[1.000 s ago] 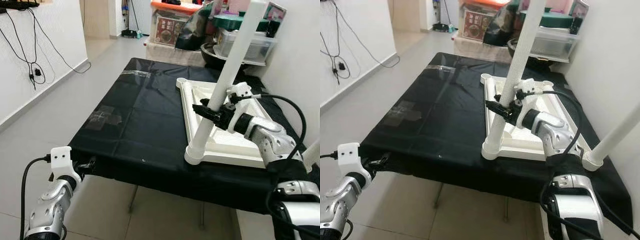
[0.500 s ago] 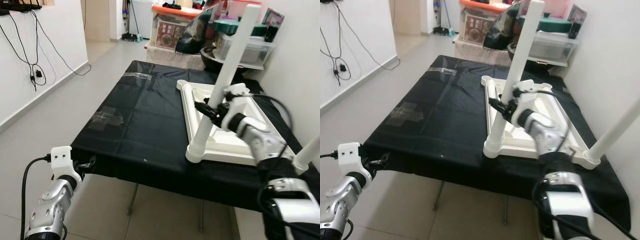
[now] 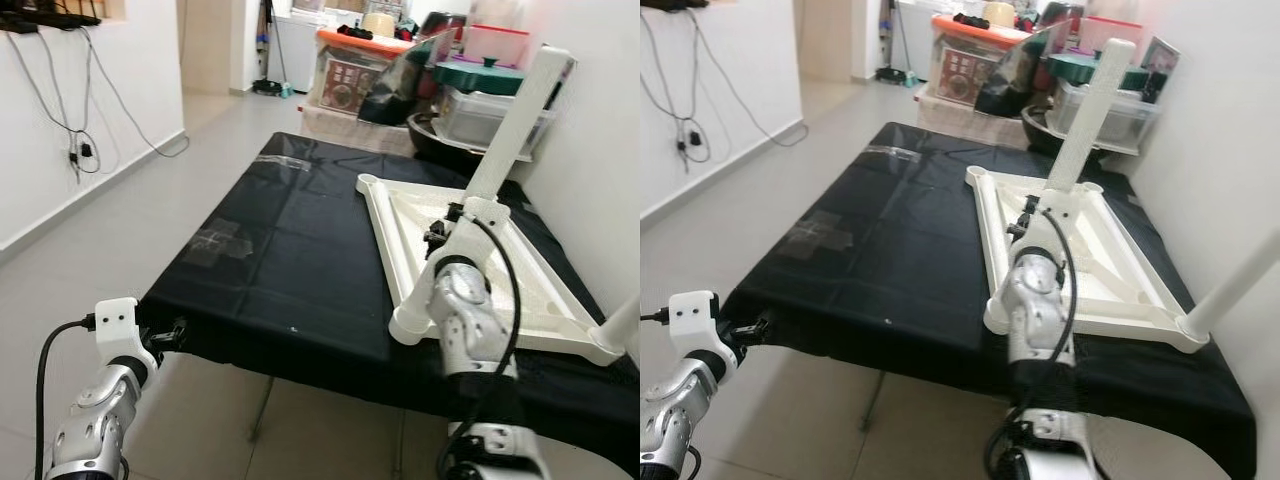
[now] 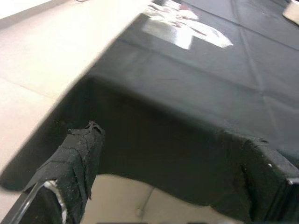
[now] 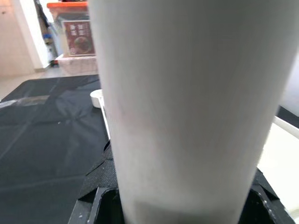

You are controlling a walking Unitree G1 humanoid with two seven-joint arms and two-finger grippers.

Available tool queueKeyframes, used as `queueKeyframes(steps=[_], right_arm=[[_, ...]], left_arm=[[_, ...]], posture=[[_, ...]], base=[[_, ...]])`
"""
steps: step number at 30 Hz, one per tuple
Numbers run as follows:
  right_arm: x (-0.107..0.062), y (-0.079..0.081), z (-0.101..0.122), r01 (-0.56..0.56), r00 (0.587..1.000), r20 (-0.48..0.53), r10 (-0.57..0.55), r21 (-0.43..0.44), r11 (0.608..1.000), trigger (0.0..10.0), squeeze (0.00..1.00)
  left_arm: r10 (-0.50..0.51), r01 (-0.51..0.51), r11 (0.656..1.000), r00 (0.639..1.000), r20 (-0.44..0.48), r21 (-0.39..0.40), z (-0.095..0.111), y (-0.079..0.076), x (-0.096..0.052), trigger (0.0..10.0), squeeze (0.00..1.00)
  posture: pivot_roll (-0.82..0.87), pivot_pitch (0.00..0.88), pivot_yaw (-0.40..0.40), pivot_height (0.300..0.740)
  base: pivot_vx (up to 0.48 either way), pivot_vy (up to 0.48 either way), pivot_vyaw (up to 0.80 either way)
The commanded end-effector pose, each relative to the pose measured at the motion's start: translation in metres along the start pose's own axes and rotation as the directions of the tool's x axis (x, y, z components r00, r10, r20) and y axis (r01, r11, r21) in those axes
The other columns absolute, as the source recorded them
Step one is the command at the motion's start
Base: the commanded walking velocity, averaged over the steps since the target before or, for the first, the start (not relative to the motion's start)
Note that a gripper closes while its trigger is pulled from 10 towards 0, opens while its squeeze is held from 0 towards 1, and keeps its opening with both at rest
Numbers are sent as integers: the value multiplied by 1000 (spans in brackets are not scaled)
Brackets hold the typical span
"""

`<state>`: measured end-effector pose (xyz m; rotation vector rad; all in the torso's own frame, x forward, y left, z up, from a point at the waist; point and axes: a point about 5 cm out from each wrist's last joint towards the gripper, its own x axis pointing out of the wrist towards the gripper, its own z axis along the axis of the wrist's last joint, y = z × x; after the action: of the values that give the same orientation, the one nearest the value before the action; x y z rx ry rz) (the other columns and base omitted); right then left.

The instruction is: Building children table

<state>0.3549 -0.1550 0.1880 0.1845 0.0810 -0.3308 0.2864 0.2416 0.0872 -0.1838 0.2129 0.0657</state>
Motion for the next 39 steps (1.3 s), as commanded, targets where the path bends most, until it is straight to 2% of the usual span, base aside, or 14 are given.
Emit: queueKeyframes(steps=[1,4,6,10,14,15,20,24,29,31,32,33,36,39], right_arm=[[-5,14,-40,-121,970,-213,119,4,993,10000,0],[-6,22,-31,-175,965,-197,175,18,984,10000,0],[-4,22,-13,-233,962,-144,231,4,972,10000,1000],[4,-8,24,-271,962,-37,269,-67,960,10000,1000],[5,-17,33,-327,945,-29,326,-84,941,10000,1000],[7,-27,43,-399,917,-19,400,-112,910,10000,0],[17,-50,66,-489,867,-5,498,-203,848,10000,0],[27,-55,66,-565,812,-37,582,-299,769,10000,0],[35,-56,61,-582,799,-73,596,-338,740,10000,0],[38,-53,60,-643,750,-102,653,-343,685,10000,0],[39,-52,60,-671,722,-110,683,-351,653,8902,0],[41,-53,59,-688,709,-129,693,-342,640,0,0],[42,-55,58,-691,708,-137,693,-333,641,0,0],[48,-61,53,-651,753,-150,640,-304,695,0,0]], left_arm=[[-4,4,1000,1000,-5,5,0,-2,1,10000,0],[-6,6,1000,1000,-5,4,0,-3,2,10000,0],[-9,9,1000,1000,-6,3,0,-4,3,10000,0],[-13,13,1000,1000,-6,2,0,-4,3,10000,0],[-13,14,1000,1000,-7,4,0,-3,3,10000,0],[-14,14,1000,1000,-7,6,0,-3,4,10000,0],[-17,17,1000,1000,-6,7,0,-4,6,10000,0],[-30,30,1000,1000,-9,6,-1,-9,8,10000,0],[-35,35,999,999,-11,9,-2,-10,9,10000,0],[-37,37,999,999,-3,14,2,-10,11,10000,0],[-37,37,999,999,1,16,4,-9,12,10000,0],[-38,38,999,999,4,18,5,-9,12,10000,0],[-38,38,999,999,5,19,5,-9,12,10000,0],[-36,36,999,999,6,20,4,-9,11,10000,0]], posture=[[92,0,-123,740],[92,0,-123,740],[82,0,-117,740],[77,0,-111,740],[72,0,-110,740],[63,0,-109,740],[66,0,-113,740],[65,0,-109,740],[70,0,-109,740],[77,0,-114,740],[81,0,-118,740],[85,0,-121,740],[87,0,-127,740],[91,0,-131,740]], base=[[0,0,0],[0,0,0],[0,0,0],[0,0,0],[0,0,0],[0,0,0],[0,0,0],[0,0,0],[0,0,0],[0,0,0],[0,0,0],[0,0,0],[0,0,0],[0,0,0]])
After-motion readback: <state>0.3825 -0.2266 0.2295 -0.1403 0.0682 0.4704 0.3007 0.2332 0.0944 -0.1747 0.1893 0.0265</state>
